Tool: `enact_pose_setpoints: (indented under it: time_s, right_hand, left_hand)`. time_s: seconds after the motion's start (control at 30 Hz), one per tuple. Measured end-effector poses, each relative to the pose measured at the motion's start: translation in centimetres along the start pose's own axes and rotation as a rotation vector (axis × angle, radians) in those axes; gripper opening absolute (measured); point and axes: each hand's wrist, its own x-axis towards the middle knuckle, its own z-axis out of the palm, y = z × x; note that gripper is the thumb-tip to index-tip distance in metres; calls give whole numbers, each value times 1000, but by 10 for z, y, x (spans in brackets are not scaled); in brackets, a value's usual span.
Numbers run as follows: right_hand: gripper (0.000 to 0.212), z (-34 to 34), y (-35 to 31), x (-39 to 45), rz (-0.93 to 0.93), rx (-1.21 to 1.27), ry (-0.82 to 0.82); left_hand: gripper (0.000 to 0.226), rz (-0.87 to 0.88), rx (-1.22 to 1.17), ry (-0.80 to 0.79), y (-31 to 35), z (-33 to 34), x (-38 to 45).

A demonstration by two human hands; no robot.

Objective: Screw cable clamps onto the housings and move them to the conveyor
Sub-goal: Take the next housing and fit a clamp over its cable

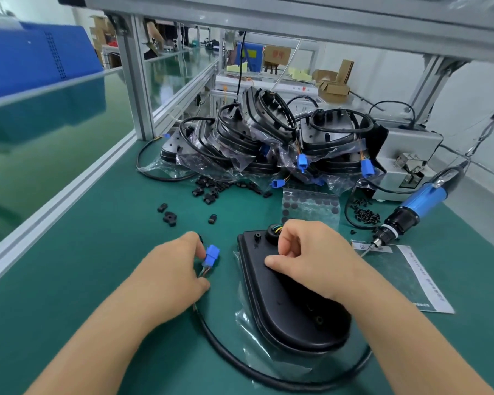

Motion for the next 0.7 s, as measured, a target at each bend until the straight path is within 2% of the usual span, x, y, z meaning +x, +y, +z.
enact_pose_setpoints:
  time_s: [0.1,0.17,0.2,0.23,0.3,0.37,0.43,0.53,0.63,0.7]
  right_hand:
    - [12,-7,7,-4,8,215,88]
    - [6,-19,12,-8,-28,356,151]
    - [6,-26,14,-12,-66,387,107]
    - [10,-32,14,-16,-114,418,-5]
    - [25,-37,8,-24,-195,498,-323]
    - [34,-32,0,-28,-252,558,-489]
    - [23,-24,-7,-23,-265,671,-424]
    - [6,-17,-13,-7,-74,901,-295]
    - [12,-16,-9,10,89,1147,-238]
    - [16,-16,-4,19,129,1220,-178]
  left_hand:
    - [17,6,-221,128,0,-7,-2]
    - [10,75,-483,174,7,-22,-2]
    - [9,132,-629,158,14,-30,-1]
    - [9,189,-762,138,23,-38,2]
    - [10,285,-923,141,46,-51,13]
    - [11,361,-900,220,72,-60,30]
    - [10,422,-819,263,95,-62,46]
    - [13,470,-677,213,116,-55,60]
    - [21,418,-399,294,115,-44,60]
    - [27,341,-353,305,102,-33,49]
